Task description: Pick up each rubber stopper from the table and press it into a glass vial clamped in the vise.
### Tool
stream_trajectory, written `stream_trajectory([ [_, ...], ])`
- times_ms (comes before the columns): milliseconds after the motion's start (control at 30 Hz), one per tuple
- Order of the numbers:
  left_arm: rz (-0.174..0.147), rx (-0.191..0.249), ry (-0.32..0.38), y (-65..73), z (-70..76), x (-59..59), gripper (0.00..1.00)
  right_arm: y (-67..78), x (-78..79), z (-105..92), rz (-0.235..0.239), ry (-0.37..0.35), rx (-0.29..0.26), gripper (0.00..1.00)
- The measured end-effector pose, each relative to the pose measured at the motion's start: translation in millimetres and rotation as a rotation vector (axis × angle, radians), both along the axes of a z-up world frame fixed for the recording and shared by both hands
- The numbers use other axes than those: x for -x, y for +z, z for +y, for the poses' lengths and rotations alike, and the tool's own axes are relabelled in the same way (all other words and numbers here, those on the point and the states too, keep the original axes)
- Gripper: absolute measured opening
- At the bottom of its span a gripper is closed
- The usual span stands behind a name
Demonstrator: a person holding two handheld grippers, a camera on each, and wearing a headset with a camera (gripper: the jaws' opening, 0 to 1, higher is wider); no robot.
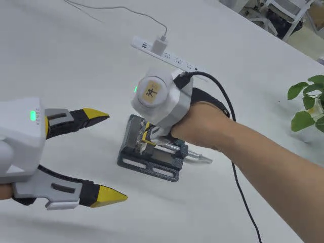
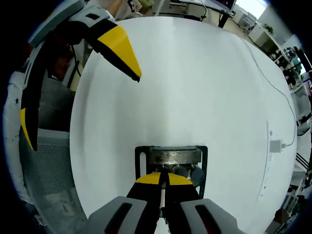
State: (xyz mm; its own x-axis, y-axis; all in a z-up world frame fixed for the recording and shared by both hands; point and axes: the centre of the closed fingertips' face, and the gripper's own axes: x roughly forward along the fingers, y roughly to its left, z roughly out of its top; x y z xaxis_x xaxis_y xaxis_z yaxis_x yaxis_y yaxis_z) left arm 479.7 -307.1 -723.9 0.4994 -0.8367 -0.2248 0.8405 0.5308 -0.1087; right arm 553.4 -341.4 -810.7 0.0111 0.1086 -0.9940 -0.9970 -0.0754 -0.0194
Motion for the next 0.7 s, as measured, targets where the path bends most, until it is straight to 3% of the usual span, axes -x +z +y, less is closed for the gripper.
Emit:
stream_trajectory([
  [200, -0.005, -0.027, 0.007, 2.3, 4.6, 4.4, 0.84, 1.9, 1.8, -2.9, 0.001, 0.005, -0.01, 0.0],
  [400, -0.009, -0.046, 0.029, 4.4, 13.3, 6.7, 0.84, 1.2, -1.8, -3.6, 0.002, -0.051, -0.083, 0.0],
  [700, -0.004, -0.065, 0.05, 3.6, 17.0, 10.7, 0.84, 2.9, -2.2, -3.2, -0.003, -0.085, -0.151, 0.0],
])
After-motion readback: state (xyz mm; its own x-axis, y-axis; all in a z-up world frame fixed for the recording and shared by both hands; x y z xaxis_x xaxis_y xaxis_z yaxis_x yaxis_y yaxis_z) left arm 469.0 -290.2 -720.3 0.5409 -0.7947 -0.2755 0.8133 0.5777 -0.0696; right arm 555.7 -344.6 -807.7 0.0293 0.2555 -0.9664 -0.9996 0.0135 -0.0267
